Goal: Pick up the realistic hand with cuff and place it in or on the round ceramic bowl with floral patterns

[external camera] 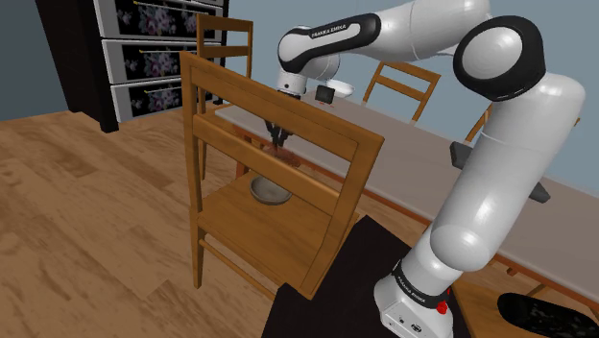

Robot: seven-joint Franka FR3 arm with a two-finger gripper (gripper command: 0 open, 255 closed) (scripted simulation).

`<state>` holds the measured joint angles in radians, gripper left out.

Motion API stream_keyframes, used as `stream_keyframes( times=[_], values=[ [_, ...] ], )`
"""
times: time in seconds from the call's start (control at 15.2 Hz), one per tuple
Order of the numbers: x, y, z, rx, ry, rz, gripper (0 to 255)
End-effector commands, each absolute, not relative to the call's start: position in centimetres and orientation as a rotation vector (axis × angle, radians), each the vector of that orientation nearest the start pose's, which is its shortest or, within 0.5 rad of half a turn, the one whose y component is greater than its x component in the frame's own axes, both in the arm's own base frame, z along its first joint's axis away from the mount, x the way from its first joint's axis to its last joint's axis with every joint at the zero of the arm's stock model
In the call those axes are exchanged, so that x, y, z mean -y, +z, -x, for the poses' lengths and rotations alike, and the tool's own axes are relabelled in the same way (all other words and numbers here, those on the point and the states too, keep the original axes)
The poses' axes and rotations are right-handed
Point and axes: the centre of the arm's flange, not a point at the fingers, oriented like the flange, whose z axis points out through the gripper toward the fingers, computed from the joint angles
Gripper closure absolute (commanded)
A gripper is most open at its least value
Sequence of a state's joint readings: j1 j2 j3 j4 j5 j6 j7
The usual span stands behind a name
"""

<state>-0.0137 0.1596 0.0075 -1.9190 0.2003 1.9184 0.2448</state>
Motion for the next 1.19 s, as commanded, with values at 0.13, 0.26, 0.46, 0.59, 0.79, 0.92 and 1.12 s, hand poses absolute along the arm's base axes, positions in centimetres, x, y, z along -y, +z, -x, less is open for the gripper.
stream_keyframes(
  times=[0.13, 0.26, 0.46, 0.59, 0.79, 0.92, 1.12],
  values=[
    [-1.0, 37.8, -57.9, -0.494, 0.268, 2.925, 255],
    [-1.0, 36.7, -57.9, -0.494, 0.268, 2.925, 255],
    [-1.0, 35.1, -57.9, -0.494, 0.268, 2.925, 255],
    [-1.0, 34.6, -57.9, -0.494, 0.268, 2.925, 255],
    [-1.0, 34.6, -57.9, -0.494, 0.268, 2.925, 255],
    [-1.0, 34.6, -57.9, -0.494, 0.268, 2.925, 255],
    [-1.0, 34.6, -58.1, -0.494, 0.268, 2.925, 0]
  ],
)
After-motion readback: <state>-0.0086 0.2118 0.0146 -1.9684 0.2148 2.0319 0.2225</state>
